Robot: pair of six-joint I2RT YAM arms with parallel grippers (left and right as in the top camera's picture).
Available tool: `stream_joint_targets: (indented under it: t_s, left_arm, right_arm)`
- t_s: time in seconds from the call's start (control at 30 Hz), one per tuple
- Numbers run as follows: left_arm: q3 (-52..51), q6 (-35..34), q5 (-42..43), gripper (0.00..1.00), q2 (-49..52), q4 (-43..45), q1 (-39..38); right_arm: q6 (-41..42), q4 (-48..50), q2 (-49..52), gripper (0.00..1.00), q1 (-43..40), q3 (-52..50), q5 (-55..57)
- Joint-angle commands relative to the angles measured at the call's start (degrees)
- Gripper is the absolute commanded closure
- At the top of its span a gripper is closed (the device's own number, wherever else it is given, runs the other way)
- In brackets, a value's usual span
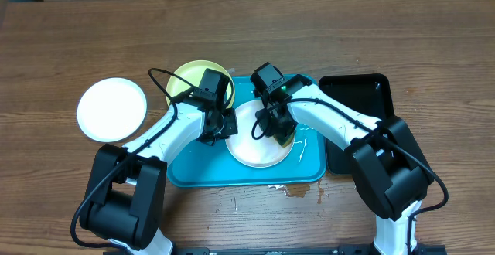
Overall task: Clean dirty plates on tray and stack at the side
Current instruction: 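Scrub the held white plate's surface with the sponge in the right gripper, then return the sponge to the black tray and lift the right arm away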
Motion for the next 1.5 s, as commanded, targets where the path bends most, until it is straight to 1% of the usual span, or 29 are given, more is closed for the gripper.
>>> stream_joint_targets:
  t_s: [0.0,0.13,0.23,0.43,0.5,0.63,0.8,0.9,1.03,1.17,1.33,1.4,1.43,1.47]
  left_arm:
    - [0.5,0.85,0.37,0.92,0.79,0.2,0.2]
    - [0.5,0.85,0.37,0.92,0.79,0.2,0.2]
    - [0.5,0.87,0.35,0.91,0.79,0.17,0.2]
    - [0.5,0.87,0.35,0.91,0.79,0.17,0.2]
    - [0.5,0.85,0.35,0.91,0.79,0.15,0.2]
    - [0.5,0.87,0.35,0.91,0.79,0.17,0.2]
    - [0.5,0.85,0.35,0.89,0.79,0.17,0.2]
    - [0.5,0.85,0.35,0.89,0.79,0.17,0.2]
    - [0.5,0.85,0.35,0.88,0.79,0.17,0.2]
    - [0.5,0.85,0.35,0.87,0.79,0.13,0.2]
    - [0.5,0.85,0.35,0.86,0.79,-0.17,0.2]
    - [0.5,0.85,0.35,0.86,0.79,-0.2,0.2]
    - [0.5,0.85,0.35,0.84,0.79,-0.2,0.2]
    - [0.5,0.85,0.35,0.81,0.79,-0.22,0.2]
  right_arm:
    - [-0.02,0.15,1.16,0.96,0.0,1.42,-9.46]
    - [-0.02,2.34,1.16,0.96,-1.9,4.42,-20.41]
    - [0.0,2.12,1.16,0.96,-3.87,7.58,-24.52]
    - [-0.35,-7.96,0.52,0.96,-9.92,18.53,-24.72]
    - [-1.7,-12.22,0.09,0.96,-12.09,21.73,-24.74]
    - [-1.99,-19.04,-1.53,0.96,-16.9,24.52,-19.89]
    - [-1.99,-25.59,-2.34,0.96,-24.26,24.44,-9.81]
    - [-1.92,-27.36,-2.34,0.96,-28.63,23.19,-4.96]
    - [-1.29,-27.54,-2.27,0.96,-33.03,19.32,-2.38]
    - [-1.31,-24.44,-2.27,0.96,-35.45,12.83,-2.19]
    - [-1.33,-17.09,-2.27,0.96,-36.06,5.64,-2.19]
    - [-1.33,-15.28,-2.27,0.83,-36.04,4.59,-2.19]
    - [-1.33,-14.84,-2.27,0.68,-36.06,4.55,-2.19]
    - [-1.33,-14.38,-2.29,0.57,-36.04,4.57,-2.21]
